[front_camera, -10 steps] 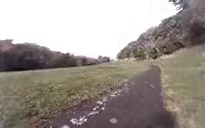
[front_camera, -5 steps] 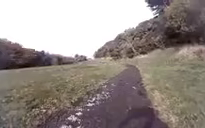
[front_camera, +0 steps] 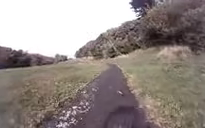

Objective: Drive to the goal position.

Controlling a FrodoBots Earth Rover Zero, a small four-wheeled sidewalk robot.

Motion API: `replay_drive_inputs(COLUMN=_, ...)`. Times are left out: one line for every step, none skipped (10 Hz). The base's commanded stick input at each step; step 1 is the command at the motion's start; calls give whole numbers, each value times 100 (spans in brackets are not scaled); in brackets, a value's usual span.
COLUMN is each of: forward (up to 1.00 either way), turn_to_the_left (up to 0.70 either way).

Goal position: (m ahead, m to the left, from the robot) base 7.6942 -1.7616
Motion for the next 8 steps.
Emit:
replay_drive_inputs(forward=100, turn_to_the_left=0)
replay_drive_inputs(forward=100, turn_to_the_left=0)
replay_drive_inputs(forward=100, turn_to_the_left=0)
replay_drive_inputs(forward=100, turn_to_the_left=0)
replay_drive_inputs(forward=100, turn_to_the_left=0)
replay_drive_inputs(forward=100, turn_to_the_left=0)
replay_drive_inputs(forward=100, turn_to_the_left=0)
replay_drive_inputs(forward=100, turn_to_the_left=0)
